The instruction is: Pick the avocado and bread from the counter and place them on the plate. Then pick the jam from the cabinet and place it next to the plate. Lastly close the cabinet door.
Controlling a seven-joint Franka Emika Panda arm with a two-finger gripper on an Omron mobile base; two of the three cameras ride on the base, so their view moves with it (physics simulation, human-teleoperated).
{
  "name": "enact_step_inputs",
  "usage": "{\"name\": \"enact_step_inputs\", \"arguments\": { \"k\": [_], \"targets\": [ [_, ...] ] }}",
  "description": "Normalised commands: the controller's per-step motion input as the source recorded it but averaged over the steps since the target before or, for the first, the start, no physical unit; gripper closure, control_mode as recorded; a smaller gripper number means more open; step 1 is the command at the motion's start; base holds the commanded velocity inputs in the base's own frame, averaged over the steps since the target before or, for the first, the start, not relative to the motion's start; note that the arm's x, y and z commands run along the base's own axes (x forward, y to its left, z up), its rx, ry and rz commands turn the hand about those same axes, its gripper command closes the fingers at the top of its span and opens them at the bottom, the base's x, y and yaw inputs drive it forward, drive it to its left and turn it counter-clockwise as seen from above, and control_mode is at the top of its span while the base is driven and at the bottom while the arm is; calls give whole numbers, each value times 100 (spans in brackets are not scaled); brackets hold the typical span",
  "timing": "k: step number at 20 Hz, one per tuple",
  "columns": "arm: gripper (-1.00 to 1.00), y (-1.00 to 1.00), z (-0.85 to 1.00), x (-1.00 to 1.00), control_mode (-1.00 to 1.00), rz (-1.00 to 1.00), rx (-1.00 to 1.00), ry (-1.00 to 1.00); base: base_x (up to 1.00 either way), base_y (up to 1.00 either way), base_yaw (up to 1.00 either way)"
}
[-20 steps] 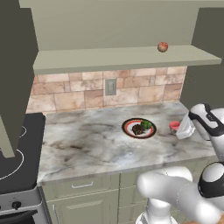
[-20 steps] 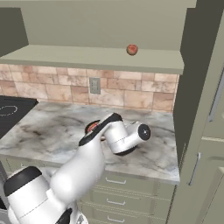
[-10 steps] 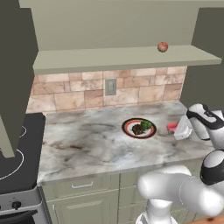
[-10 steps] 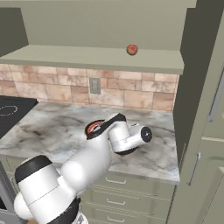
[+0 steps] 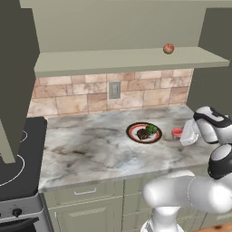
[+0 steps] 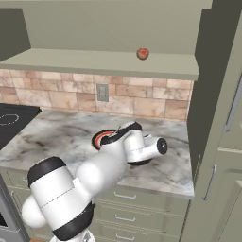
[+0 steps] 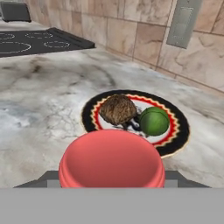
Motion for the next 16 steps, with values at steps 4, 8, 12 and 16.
{"name": "enact_step_inputs", "arguments": {
  "k": [4,8,12,16],
  "targets": [
    [100,0,-9,15,-100,1,4,0,0,0,0],
    [100,0,-12,16,-100,0,3,0,0,0,0],
    [100,0,-18,9,-100,1,2,0,0,0,0],
    [100,0,-21,5,-100,2,1,0,0,0,0]
  ]
}}
